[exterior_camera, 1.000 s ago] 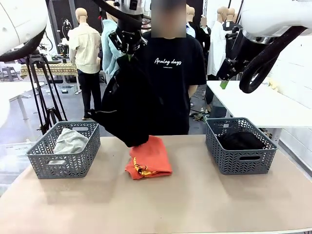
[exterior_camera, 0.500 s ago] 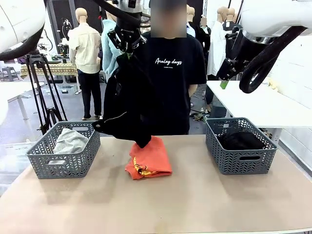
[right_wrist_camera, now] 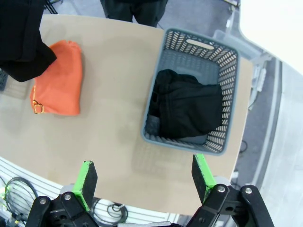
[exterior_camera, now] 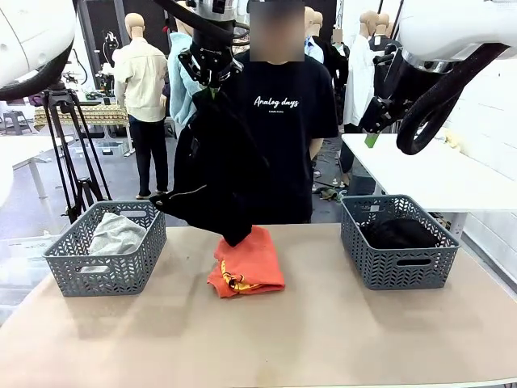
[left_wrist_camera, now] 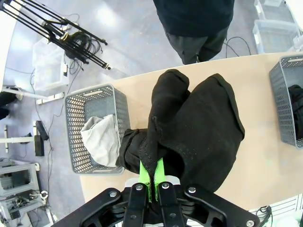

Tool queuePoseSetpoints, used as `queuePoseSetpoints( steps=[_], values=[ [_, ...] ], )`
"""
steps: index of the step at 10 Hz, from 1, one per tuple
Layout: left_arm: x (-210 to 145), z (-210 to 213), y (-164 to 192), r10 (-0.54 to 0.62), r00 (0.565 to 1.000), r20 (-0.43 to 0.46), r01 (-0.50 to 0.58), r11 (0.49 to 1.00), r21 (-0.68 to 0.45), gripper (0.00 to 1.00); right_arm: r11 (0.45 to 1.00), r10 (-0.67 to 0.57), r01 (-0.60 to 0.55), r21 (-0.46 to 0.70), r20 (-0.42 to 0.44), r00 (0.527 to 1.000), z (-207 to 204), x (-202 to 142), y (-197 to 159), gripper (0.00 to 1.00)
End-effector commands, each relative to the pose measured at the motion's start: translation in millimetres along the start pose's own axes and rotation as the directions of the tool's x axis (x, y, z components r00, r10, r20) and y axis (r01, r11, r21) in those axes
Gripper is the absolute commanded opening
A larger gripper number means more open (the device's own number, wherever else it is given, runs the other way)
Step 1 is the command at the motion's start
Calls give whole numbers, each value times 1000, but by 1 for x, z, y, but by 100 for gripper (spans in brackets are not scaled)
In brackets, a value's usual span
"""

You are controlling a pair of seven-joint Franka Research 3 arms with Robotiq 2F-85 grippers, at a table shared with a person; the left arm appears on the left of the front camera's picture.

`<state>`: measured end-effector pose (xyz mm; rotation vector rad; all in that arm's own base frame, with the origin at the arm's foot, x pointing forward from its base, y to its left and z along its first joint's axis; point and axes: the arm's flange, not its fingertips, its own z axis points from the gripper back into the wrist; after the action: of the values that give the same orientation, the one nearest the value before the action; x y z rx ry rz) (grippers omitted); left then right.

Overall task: Sort the tops and bottoms.
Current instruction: Sort the clothes according to human instructions.

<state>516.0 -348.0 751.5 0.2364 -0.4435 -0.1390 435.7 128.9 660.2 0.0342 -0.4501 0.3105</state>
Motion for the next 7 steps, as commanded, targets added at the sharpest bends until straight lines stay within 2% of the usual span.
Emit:
queuePoseSetpoints(
  steps=[1, 7],
  values=[
    [-3, 4, 6, 4, 1000, -1, -4, 1000, 0, 0, 1000, -4, 4, 0, -8, 1000, 0, -2, 0, 100],
    [-3, 4, 6, 4, 1000, -1, -4, 1000, 0, 0, 1000, -4, 4, 0, -8, 1000, 0, -2, 0, 100]
  ],
)
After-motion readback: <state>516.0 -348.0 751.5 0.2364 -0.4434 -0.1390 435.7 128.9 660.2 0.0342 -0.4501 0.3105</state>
